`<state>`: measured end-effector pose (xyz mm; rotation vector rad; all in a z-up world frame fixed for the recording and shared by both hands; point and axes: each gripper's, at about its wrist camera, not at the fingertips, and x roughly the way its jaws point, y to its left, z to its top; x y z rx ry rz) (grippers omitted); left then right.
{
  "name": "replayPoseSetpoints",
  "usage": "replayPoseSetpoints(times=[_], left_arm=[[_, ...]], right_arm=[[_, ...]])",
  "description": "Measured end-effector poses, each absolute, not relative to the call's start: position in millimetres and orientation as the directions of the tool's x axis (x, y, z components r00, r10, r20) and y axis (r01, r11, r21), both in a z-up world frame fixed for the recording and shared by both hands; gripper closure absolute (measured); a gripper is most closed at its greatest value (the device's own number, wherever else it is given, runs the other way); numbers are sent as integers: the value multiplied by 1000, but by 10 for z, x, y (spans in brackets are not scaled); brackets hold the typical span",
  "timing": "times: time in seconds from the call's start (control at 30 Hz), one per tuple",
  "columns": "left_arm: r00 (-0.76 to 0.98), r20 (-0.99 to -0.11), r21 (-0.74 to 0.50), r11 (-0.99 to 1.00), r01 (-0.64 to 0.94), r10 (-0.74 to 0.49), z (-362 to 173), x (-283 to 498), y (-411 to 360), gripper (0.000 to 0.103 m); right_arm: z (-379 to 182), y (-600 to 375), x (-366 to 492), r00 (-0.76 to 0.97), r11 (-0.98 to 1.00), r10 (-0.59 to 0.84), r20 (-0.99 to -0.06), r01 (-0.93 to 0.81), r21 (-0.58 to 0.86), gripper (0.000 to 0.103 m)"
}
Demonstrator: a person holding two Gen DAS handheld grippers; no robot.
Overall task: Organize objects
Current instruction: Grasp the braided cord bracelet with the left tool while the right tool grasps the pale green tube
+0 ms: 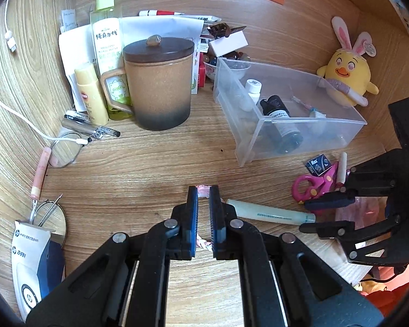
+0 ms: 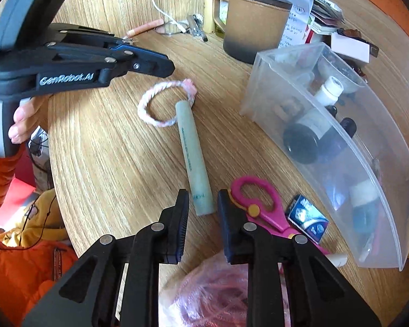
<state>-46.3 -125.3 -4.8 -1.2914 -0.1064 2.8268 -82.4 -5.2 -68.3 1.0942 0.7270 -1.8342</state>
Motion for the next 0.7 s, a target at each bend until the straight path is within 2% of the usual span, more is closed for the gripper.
replayPoseSetpoints(times=[0.3, 0.43, 0.57, 0.7], left_arm=[[-670, -741, -57, -998, -1, 43, 26, -373, -1210, 95], [-650, -759, -68, -998, 18, 40, -37, -375, -1284, 91], [-625, -779, -71, -997, 22, 42, -146, -431, -1324, 73], [-598, -801, -54, -998, 19, 32, -267, -554, -1317, 63]], right_arm=[[-795, -260, -854, -251, -482, -414, -875, 876, -23, 84], [-790, -225, -802, -259, -490, -425, -867, 872, -20, 89], [-712, -103, -777, -265, -508, -450, -853, 861, 1, 89], [-546, 80, -777, -297, -545, -482, -824, 838, 17, 89]])
